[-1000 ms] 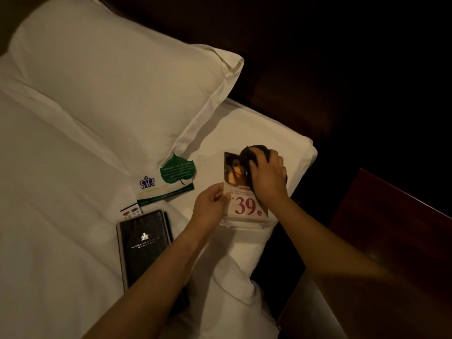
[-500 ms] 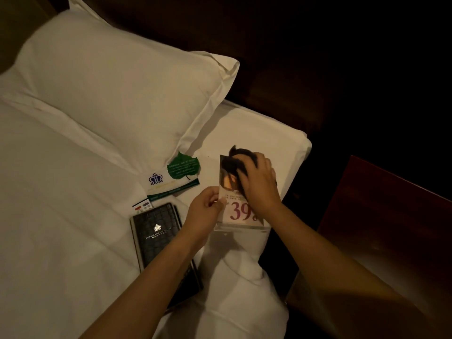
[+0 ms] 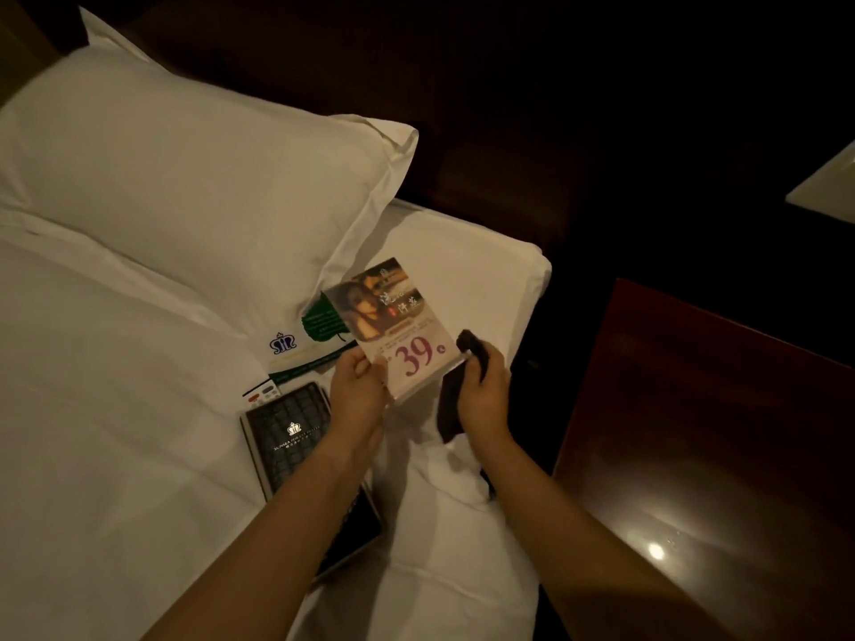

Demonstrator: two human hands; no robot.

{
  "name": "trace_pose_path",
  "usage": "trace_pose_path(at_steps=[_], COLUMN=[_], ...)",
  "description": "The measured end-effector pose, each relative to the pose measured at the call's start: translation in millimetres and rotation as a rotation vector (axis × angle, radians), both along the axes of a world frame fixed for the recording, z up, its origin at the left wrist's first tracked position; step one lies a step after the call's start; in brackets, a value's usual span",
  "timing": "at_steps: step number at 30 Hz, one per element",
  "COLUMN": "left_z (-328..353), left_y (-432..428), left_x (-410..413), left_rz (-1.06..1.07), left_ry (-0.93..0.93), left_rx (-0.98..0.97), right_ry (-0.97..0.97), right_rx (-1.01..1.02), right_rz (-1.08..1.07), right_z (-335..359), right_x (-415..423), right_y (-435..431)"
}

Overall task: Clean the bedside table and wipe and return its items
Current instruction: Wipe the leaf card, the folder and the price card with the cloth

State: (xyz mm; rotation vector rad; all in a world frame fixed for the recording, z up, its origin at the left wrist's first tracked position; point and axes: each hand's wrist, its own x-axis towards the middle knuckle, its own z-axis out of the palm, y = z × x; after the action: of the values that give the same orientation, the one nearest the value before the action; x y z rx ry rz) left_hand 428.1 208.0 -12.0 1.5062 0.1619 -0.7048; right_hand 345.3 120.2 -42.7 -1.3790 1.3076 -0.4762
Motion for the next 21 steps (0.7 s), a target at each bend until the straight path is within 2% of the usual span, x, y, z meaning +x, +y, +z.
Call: trace_pose_path(at_steps=[2,4,9,14,17,21], left_z=[-2.1,-3.5,-4.5,-1.5,-2.8,-12.4], left_y=[-5.8,-10.3,-32.5,-81.0,-123.7,-182.0], left_x=[-10.6,-20.8,-38.6,-55.4,-69.2,-93.6], left_rz=[0.000,0.018,-0.046,-0.243,-0.373,-0.517], left_ry=[-0.044,-0.040,-0.057,-0.237,-0.266,-0.335], left_rx=[0.006,-0.038,-0.082,-0.031,-0.050,0.002], right_ry=[-0.086,-0.115,-0.141,0.036,0.200,0.445], right_rx=[0.162,0.223,0.221,0.042,-0.113,-0.235], right_rz=[-0.162,-0.286,-0.309,-0.120,0.013,0.029], right_z=[3.8,7.2,17.4,21.4,14.9,-2.8], right_x=[7.5,9.7,-7.2,-62.7,-116.9,-193.0], right_y=[17.9,27.0,30.1,4.1,-24.4,-68.6])
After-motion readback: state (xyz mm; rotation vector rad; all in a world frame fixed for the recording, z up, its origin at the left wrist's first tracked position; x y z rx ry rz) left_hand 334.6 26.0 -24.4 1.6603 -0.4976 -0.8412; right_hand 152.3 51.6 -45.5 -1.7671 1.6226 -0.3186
